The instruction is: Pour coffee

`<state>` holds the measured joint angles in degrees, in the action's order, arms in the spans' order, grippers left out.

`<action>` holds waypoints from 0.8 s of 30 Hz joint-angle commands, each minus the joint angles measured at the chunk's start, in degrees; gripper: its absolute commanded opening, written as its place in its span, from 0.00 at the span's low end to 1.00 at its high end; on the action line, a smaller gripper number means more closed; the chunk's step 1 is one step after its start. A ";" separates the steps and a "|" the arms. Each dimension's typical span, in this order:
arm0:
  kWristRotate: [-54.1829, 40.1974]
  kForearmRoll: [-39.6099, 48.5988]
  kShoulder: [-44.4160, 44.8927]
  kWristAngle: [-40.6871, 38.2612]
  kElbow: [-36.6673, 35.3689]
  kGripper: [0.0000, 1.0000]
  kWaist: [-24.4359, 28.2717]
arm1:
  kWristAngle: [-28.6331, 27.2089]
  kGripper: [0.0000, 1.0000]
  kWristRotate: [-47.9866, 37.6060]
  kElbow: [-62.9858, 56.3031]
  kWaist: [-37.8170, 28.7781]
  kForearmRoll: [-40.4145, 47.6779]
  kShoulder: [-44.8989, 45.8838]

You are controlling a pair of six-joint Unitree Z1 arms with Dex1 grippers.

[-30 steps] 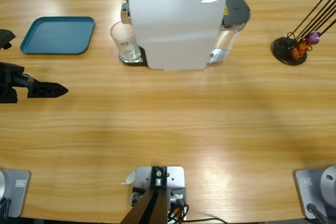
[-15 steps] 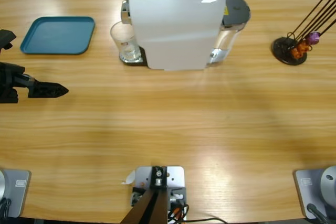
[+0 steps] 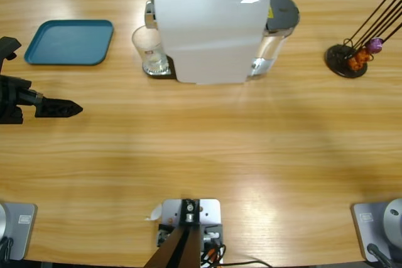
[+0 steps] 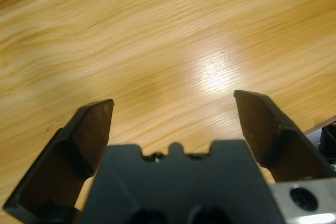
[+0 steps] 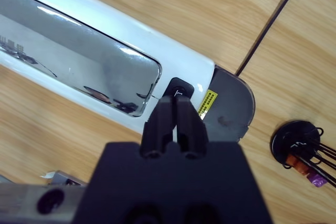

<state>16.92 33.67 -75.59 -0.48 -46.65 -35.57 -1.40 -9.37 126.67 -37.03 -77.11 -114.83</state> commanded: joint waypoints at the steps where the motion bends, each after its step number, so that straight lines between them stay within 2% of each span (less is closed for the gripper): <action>1: 0.49 -0.97 -2.11 -0.01 1.72 1.00 -0.55 | -1.29 0.00 0.49 -0.86 0.64 -0.15 -3.21; 24: 1.19 -0.97 -2.23 0.04 2.00 1.00 -0.55 | -0.44 0.00 0.32 -5.11 -0.50 -1.20 -6.99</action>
<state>17.53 33.64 -75.91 -0.48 -46.40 -35.58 -1.62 -9.31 125.73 -37.08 -77.11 -114.88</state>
